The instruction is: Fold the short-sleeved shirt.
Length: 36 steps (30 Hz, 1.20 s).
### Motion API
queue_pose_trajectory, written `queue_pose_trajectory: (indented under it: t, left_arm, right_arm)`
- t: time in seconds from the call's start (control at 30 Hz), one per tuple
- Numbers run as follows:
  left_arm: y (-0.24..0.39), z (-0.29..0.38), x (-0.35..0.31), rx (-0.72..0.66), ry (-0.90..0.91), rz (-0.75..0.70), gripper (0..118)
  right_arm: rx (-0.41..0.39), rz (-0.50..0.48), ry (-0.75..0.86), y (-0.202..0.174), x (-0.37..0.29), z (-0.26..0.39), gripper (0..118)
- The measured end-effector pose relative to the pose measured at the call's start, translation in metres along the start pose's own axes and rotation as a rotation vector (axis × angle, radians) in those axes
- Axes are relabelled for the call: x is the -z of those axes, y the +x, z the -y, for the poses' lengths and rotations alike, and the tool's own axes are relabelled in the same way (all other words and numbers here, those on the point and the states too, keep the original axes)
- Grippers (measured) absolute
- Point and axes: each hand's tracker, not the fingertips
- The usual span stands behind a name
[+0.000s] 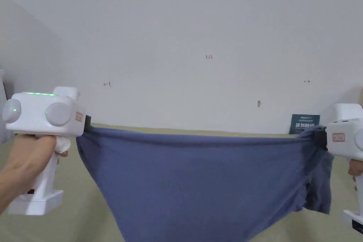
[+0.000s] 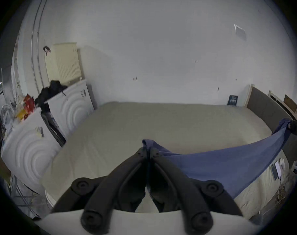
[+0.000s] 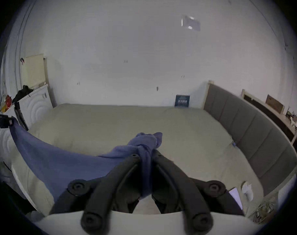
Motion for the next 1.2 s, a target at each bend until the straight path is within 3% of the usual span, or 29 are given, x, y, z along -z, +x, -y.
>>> queue_pose_trajectory:
  t: [0.27,0.53,0.67,0.8,0.97,1.2]
  left_arm:
    - [0.032,-0.092,0.023,-0.008,0.107,-0.076,2]
    - [0.06,-0.119,0.108,0.009,0.145,-0.151,2]
    - [0.068,-0.104,0.161,-0.018,0.125,-0.174,2]
    - [0.072,-0.068,0.206,-0.024,0.095,-0.185,2]
    - [0.077,-0.002,0.248,0.022,-0.029,-0.149,2]
    - [0.069,0.082,0.224,0.069,-0.096,-0.097,2]
  right_arm:
    - [-0.001,0.061,0.06,0.003,0.051,-0.09,8]
    - [0.029,0.126,0.094,-0.015,0.147,-0.104,8]
    - [0.076,0.136,0.123,-0.024,0.195,-0.086,8]
    - [0.036,0.156,0.082,-0.035,0.234,-0.048,8]
    - [0.04,0.149,-0.033,-0.036,0.263,0.019,8]
    - [0.067,0.114,-0.154,-0.02,0.238,0.11,8]
